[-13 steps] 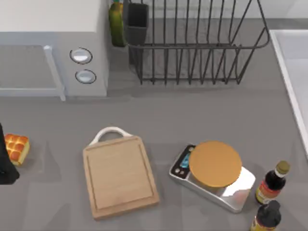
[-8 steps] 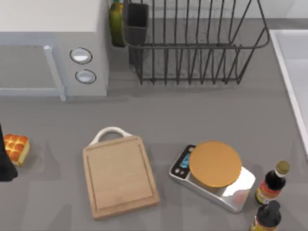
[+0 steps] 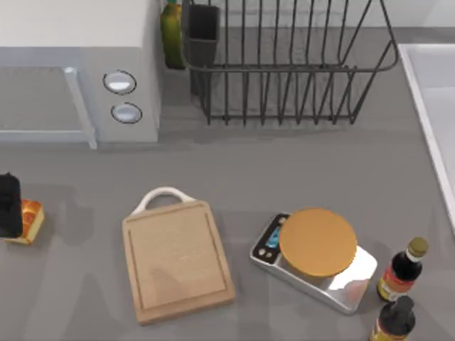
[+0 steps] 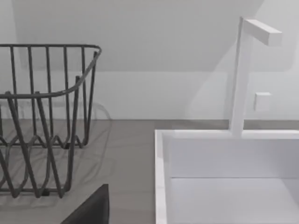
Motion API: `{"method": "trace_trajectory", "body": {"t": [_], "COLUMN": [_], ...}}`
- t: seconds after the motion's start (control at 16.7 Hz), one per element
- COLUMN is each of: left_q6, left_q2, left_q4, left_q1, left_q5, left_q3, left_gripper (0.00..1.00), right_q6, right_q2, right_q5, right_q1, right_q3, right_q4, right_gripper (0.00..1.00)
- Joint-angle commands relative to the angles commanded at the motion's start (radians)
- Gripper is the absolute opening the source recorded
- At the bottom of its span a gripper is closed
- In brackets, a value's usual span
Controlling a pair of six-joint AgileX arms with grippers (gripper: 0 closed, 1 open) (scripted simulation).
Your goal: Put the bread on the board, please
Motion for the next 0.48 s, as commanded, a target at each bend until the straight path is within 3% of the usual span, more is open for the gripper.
{"method": "trace_trajectory", "body": {"t": [0.48], "left_q6": [0.096], "left_q2": [0.799], "left_q4": [-0.42], "left_q1": [0.007], "left_q5": [0.004], "left_q3": [0.472], "left_gripper": [1.0], "right_q6": [0.0], "right_q2": [0.0], "right_q5": [0.0], "right_q1": [0.0], "right_q3": [0.0], "right_q4": [0.0], "right_gripper": [1.0]}}
